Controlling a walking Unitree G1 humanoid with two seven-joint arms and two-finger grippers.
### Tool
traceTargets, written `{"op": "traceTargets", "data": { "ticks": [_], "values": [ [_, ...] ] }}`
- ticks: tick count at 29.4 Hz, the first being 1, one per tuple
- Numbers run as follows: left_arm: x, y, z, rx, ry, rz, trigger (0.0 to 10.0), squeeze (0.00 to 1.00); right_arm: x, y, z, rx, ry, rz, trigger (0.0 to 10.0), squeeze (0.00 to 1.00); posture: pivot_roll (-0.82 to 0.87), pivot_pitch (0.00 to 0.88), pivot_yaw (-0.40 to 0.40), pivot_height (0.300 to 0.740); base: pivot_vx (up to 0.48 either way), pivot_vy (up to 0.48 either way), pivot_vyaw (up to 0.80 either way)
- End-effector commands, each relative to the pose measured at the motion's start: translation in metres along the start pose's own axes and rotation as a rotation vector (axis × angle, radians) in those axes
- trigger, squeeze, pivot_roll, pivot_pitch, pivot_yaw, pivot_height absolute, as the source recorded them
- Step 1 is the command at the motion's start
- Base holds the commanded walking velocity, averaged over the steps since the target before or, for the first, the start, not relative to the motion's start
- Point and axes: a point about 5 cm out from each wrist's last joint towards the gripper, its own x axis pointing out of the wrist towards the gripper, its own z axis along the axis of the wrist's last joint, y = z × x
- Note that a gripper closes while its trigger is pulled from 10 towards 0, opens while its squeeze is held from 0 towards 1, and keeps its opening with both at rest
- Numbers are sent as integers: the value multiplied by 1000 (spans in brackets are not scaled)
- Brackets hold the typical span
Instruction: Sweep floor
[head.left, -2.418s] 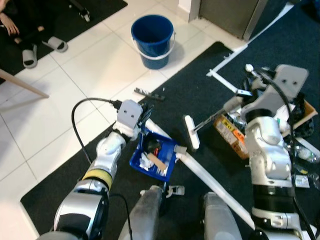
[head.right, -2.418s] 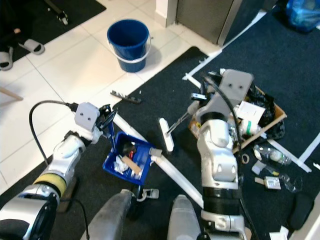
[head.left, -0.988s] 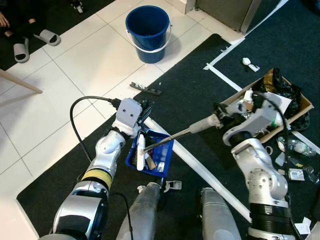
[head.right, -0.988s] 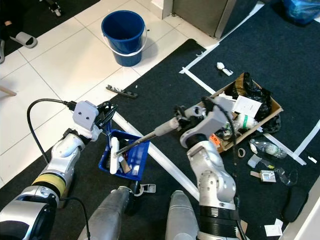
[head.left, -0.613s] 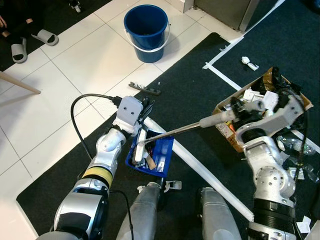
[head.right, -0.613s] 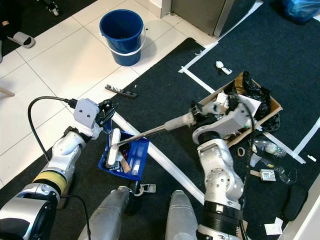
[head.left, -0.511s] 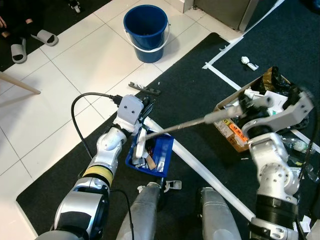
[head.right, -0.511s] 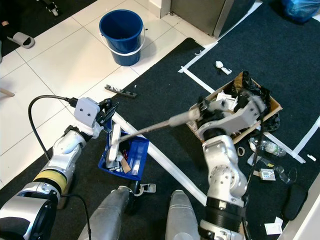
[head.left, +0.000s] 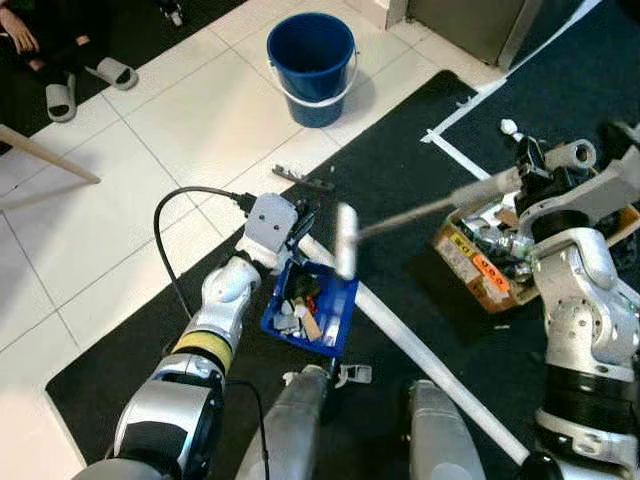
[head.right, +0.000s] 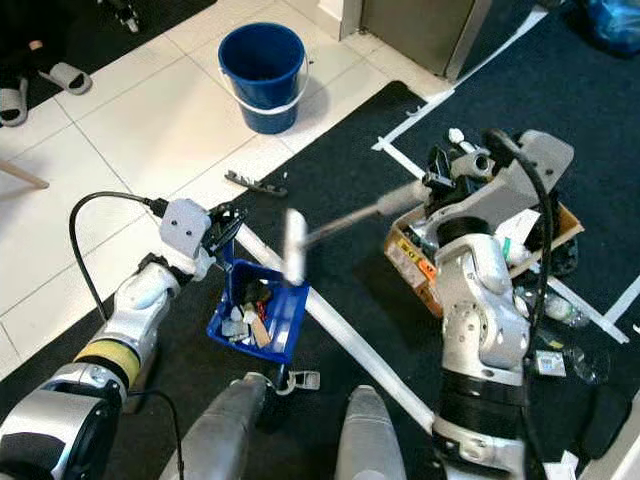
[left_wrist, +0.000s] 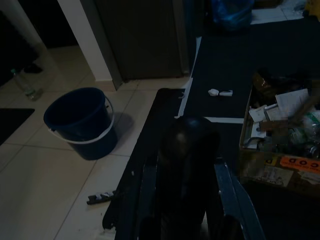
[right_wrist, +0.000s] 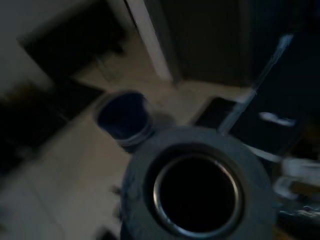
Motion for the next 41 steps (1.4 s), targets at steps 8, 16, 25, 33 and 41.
{"op": "traceTargets", "data": {
  "ticks": [8, 16, 25, 33, 41],
  "values": [
    [-4, -27, -24, -61, 125, -74, 10000, 0, -3, -28, -2, -244, 130, -114, 10000, 0, -82, 187, 28, 740, 0, 0, 0],
    [-3, -29, -25, -62, 129, -78, 10000, 0, -16, -57, -9, -267, 276, -244, 10000, 0, -87, 186, 22, 740, 0, 0, 0],
    [-3, -33, -26, -70, 132, -91, 10000, 0, -41, -80, -16, -189, 414, -351, 10000, 0, -98, 194, 28, 740, 0, 0, 0],
    [-2, -30, -28, -89, 163, -45, 10000, 0, -41, -78, -17, -32, 397, -336, 10000, 0, -101, 184, 33, 740, 0, 0, 0],
    [-4, -26, -38, -79, 265, 13, 10000, 0, -30, -66, -21, 61, 340, -313, 10000, 0, -87, 149, 39, 740, 0, 0, 0]
  ]
}}
